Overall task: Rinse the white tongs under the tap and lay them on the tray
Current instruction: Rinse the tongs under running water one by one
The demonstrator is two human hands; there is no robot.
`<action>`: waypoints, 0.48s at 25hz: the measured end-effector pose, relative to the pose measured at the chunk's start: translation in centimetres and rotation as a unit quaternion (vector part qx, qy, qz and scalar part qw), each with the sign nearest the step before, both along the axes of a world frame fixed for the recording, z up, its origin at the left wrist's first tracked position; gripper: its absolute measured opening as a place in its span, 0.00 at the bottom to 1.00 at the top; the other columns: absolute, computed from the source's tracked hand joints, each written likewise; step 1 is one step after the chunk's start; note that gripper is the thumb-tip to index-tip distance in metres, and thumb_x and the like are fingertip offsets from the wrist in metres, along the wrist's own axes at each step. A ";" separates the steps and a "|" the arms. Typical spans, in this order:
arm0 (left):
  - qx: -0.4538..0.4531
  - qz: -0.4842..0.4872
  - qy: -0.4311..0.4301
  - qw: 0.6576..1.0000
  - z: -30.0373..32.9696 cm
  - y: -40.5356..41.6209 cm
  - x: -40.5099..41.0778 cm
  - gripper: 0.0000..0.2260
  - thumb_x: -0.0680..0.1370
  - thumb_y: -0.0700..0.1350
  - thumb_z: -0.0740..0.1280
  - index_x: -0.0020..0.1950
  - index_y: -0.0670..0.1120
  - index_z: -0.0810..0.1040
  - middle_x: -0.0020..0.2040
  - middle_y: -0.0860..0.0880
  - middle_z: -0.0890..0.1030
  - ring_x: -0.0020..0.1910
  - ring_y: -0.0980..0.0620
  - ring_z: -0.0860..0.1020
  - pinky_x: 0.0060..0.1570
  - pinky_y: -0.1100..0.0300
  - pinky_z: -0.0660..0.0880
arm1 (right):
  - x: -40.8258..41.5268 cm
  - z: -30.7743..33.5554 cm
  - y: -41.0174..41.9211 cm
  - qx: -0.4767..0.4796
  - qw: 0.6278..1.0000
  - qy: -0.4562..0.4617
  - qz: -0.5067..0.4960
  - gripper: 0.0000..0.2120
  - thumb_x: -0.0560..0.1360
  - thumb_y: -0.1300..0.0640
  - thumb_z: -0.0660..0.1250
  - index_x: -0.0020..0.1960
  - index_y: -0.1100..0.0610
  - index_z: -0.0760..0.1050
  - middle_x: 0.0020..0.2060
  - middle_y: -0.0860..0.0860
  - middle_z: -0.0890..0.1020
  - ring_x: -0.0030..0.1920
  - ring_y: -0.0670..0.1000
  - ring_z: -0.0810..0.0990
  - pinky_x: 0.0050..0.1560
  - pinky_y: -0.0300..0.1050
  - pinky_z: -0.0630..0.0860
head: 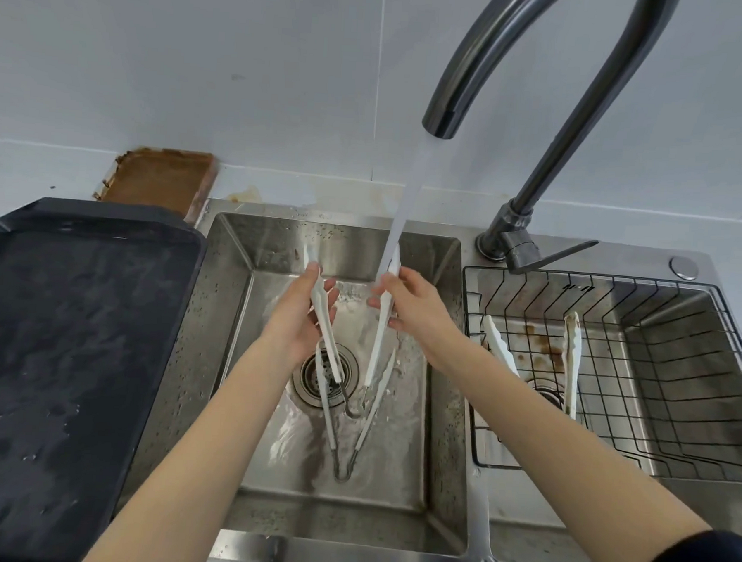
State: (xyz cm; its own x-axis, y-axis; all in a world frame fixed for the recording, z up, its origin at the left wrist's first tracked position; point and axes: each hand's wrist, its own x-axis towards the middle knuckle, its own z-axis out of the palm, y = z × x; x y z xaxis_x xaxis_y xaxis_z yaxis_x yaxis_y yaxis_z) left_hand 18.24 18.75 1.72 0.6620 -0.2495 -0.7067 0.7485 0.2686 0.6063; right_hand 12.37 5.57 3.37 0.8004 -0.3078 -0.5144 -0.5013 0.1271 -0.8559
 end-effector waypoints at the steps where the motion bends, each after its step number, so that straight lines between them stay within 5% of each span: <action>1: -0.009 0.003 -0.010 1.000 0.2 -0.1 0.3 0.07 0.78 0.50 0.63 0.48 0.48 0.74 0.43 0.50 0.75 0.42 0.56 0.75 0.52 0.61 0.72 | 0.2 0.0 -0.2 0.004 1.000 0.000 -0.011 0.16 0.80 0.53 0.55 0.64 0.58 0.68 0.47 0.49 0.79 0.55 0.52 0.80 0.54 0.45 0.76; 4: 0.006 -0.017 -0.023 1.000 -0.5 0.0 0.2 0.06 0.77 0.48 0.64 0.48 0.46 0.73 0.40 0.50 0.74 0.40 0.55 0.75 0.48 0.63 0.73 | -0.4 -1.0 -0.5 0.025 0.998 0.036 -0.033 0.16 0.81 0.53 0.53 0.66 0.58 0.67 0.47 0.51 0.77 0.58 0.56 0.79 0.54 0.46 0.76; 7: 0.050 -0.053 -0.010 0.997 -2.0 0.4 -1.1 0.10 0.77 0.46 0.64 0.58 0.45 0.72 0.42 0.50 0.73 0.40 0.54 0.73 0.46 0.62 0.73 | -2.0 -3.3 0.0 0.026 0.993 0.105 -0.037 0.18 0.81 0.53 0.52 0.68 0.58 0.66 0.41 0.52 0.75 0.50 0.55 0.78 0.57 0.51 0.77; 12: 0.104 -0.086 0.034 0.990 -4.1 0.6 -3.2 0.09 0.79 0.42 0.61 0.58 0.43 0.74 0.37 0.49 0.72 0.35 0.54 0.71 0.37 0.63 0.70 | -3.0 -7.3 0.6 0.025 0.979 0.201 -0.035 0.20 0.81 0.53 0.50 0.68 0.61 0.65 0.52 0.61 0.77 0.51 0.59 0.78 0.58 0.56 0.77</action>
